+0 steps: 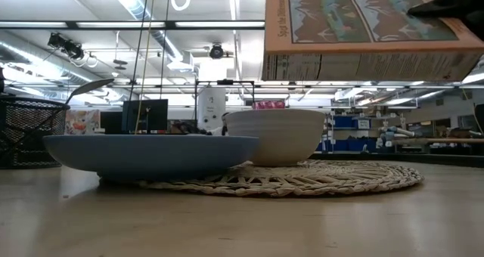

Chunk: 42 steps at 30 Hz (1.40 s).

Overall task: Arrange a breakfast setting
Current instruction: Pour the cereal into the white bowl

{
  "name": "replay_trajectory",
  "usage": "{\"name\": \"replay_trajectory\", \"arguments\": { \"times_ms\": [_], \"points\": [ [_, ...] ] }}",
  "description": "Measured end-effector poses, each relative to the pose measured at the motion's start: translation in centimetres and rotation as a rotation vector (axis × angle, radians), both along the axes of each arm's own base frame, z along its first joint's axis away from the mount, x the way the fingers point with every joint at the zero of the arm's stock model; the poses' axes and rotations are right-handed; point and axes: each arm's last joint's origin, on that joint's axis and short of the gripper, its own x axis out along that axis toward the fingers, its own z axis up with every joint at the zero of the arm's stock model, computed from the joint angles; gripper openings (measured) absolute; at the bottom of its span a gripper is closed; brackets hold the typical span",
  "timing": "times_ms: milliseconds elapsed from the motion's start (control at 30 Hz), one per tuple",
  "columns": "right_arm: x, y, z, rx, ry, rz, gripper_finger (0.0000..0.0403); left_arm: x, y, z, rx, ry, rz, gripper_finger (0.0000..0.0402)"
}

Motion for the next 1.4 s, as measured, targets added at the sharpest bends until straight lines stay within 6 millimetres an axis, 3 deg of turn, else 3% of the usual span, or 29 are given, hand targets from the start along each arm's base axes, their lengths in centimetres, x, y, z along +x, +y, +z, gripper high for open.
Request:
{"name": "replay_trajectory", "arguments": {
  "times_ms": [233, 667, 933, 1400],
  "points": [
    [0.0, 0.0, -0.2, 0.015, 0.012, -0.014, 0.0262, 2.2, -1.1, -2.3, -0.027, 0.101, -0.024, 0.0228],
    [0.2, 0.2, 0.5, 0.009, 0.04, -0.012, 0.0262, 6.0, -1.0, -6.8, -0.041, 0.27, -0.001, 0.0228],
    [0.3, 0.4, 0.4, 0.032, 0.057, -0.004, 0.0262, 6.2, -1.0, -7.5, -0.039, 0.314, 0.0, 0.0228],
    [0.3, 0.7, 2.7, -0.018, 0.202, -0.018, 0.0262, 6.0, -1.0, -7.7, -0.035, 0.338, 0.0, 0.0228]
  ]
}}
